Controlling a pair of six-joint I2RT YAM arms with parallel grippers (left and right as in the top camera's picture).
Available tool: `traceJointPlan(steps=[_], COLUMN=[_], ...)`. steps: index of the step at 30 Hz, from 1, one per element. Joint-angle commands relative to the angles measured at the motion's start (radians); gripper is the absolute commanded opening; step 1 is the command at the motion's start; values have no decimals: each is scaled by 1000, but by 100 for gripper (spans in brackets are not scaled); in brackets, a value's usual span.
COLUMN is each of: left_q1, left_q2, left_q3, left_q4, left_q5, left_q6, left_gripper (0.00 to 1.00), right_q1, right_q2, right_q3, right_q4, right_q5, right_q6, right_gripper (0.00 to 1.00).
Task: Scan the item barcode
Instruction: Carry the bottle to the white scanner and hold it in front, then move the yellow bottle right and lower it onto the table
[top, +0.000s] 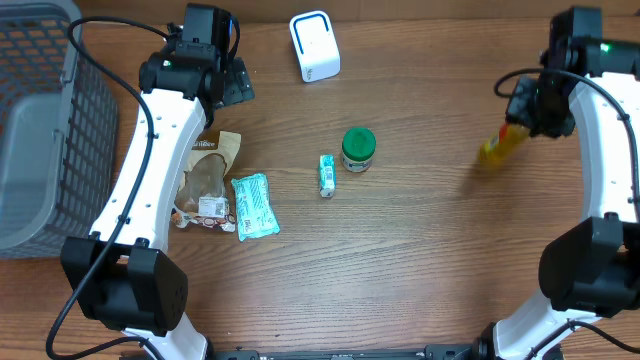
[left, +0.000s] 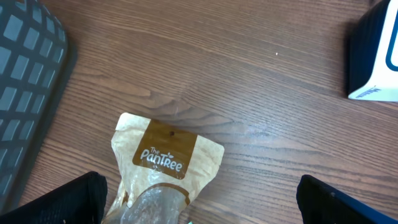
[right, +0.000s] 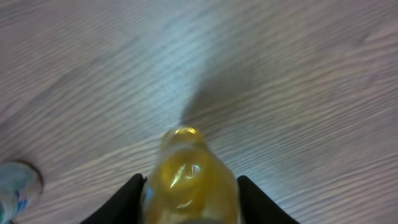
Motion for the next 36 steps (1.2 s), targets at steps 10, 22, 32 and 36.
traceJointPlan(steps=[10, 22, 32, 36], left_q1=[-3, -3, -4, -4], left_q2=[-15, -15, -14, -14], left_q3=[12, 12, 12, 12], left_q4=[4, 4, 4, 4], left_q5=[-17, -17, -17, -17], left_q6=[11, 11, 11, 11], left_gripper=[100, 99, 100, 100], right_q1=[-14, -15, -64, -139], right_q2=[-13, -13, -13, -13], right_q3=[-133, -133, -142, -166], right_q4=[106, -68, -205, -200], right_q5=[18, 19, 211, 188], right_q6=[8, 23, 364, 424], right_gripper=[57, 72, 100, 100])
